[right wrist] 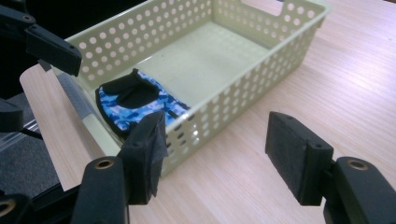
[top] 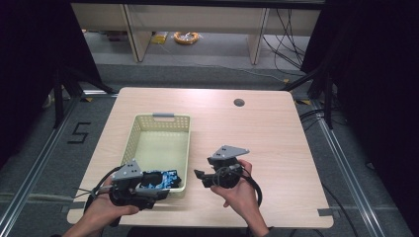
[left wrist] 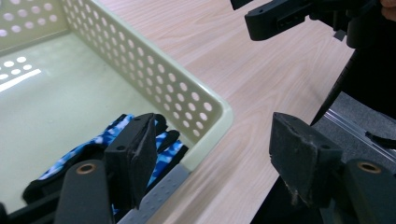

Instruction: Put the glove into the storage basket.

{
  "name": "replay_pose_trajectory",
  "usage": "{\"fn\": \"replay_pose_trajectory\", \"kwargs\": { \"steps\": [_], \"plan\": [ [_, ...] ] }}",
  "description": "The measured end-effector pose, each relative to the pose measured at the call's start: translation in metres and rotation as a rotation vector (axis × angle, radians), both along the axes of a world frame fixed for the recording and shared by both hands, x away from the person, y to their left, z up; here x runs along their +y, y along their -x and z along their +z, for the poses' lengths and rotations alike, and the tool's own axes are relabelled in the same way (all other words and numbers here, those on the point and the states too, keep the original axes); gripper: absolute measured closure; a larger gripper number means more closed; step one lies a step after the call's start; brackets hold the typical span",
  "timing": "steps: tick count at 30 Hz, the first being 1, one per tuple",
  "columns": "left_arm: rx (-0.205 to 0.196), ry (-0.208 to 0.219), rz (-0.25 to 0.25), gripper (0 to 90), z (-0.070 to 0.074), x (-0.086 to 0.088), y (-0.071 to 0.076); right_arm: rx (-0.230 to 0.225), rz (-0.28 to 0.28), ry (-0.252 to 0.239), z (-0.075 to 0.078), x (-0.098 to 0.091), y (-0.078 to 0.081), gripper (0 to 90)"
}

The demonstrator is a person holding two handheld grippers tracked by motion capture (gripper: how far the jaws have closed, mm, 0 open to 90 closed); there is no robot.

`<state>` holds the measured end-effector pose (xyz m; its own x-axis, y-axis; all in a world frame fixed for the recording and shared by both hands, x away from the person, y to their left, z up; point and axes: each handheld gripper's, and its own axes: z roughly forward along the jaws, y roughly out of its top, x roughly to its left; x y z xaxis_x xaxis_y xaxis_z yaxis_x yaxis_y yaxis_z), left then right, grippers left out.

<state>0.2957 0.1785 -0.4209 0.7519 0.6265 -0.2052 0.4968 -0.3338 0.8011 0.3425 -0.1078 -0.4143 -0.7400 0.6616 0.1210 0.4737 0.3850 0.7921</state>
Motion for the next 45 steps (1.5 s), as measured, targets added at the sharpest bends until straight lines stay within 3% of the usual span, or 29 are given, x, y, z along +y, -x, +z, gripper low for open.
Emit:
{"fn": "replay_pose_trajectory", "kwargs": {
  "steps": [3,4,5,8,10,15,16,23,24,27,29,31,33,34,35,37,40,41,42,43,44,45],
  "plan": [
    [-0.011,-0.001,-0.01,30.6,-0.002,-0.005,0.002,0.002,-0.015,-0.017,-0.001,-0.01,0.004,39.2],
    [-0.018,-0.012,-0.004,30.5,-0.002,-0.006,0.003,0.025,-0.031,-0.028,-0.001,-0.012,0.008,39.0],
    [-0.016,-0.01,0.009,30.2,-0.002,-0.008,0.004,-0.004,-0.019,-0.019,-0.003,-0.016,0.006,38.9],
    [-0.03,-0.003,-0.017,29.7,-0.004,-0.011,0.005,0.021,-0.037,-0.038,-0.004,-0.023,0.012,38.5],
    [-0.02,0.005,-0.02,29.3,-0.005,-0.014,0.006,-0.004,-0.029,-0.041,-0.007,-0.027,0.012,38.2],
    [-0.025,0.003,-0.046,27.9,-0.004,-0.021,0.011,0.008,-0.038,-0.059,-0.011,-0.038,0.019,37.2],
    [-0.023,-0.001,-0.042,27.4,-0.004,-0.022,0.012,-0.012,-0.024,-0.058,-0.013,-0.04,0.019,37.0],
    [-0.032,0.0,-0.056,24.2,-0.009,-0.031,0.016,0.015,-0.051,-0.068,-0.022,-0.06,0.03,36.0],
    [-0.021,0.01,-0.06,24.0,-0.009,-0.033,0.017,-0.001,-0.061,-0.057,-0.023,-0.063,0.031,36.0],
    [-0.064,-0.002,-0.062,24.0,-0.012,-0.04,0.019,0.022,-0.073,-0.077,-0.027,-0.07,0.034,35.7],
    [-0.074,-0.002,-0.065,24.0,-0.014,-0.042,0.018,0.009,-0.08,-0.073,-0.029,-0.075,0.036,35.2],
    [-0.066,0.009,-0.063,24.0,-0.014,-0.043,0.019,0.024,-0.097,-0.088,-0.03,-0.078,0.038,35.0],
    [-0.062,0.014,-0.059,24.0,-0.013,-0.045,0.022,0.011,-0.093,-0.085,-0.032,-0.083,0.039,34.8],
    [-0.071,0.0,-0.074,24.0,-0.013,-0.044,0.022,0.011,-0.094,-0.084,-0.032,-0.084,0.04,34.8],
    [-0.074,0.006,-0.068,24.0,-0.014,-0.045,0.023,0.04,-0.122,-0.081,-0.031,-0.084,0.044,34.7],
    [-0.069,0.003,-0.076,23.9,-0.015,-0.046,0.024,0.012,-0.096,-0.091,-0.033,-0.087,0.043,34.5],
    [-0.05,0.017,-0.075,23.7,-0.018,-0.049,0.027,0.033,-0.117,-0.09,-0.033,-0.088,0.047,34.1],
    [-0.065,0.01,-0.083,23.7,-0.018,-0.049,0.027,0.029,-0.112,-0.096,-0.034,-0.088,0.048,33.9],
    [-0.057,0.008,-0.085,23.6,-0.019,-0.049,0.029,0.011,-0.101,-0.088,-0.035,-0.09,0.046,33.8],
    [-0.061,0.0,-0.096,23.6,-0.019,-0.05,0.029,0.029,-0.118,-0.103,-0.035,-0.089,0.049,33.5],
    [-0.057,0.008,-0.089,23.5,-0.02,-0.051,0.031,0.023,-0.114,-0.099,-0.035,-0.09,0.05,33.1],
    [-0.051,-0.011,-0.107,23.5,-0.02,-0.05,0.031,0.015,-0.111,-0.084,-0.035,-0.092,0.05,32.7]
  ]
}}
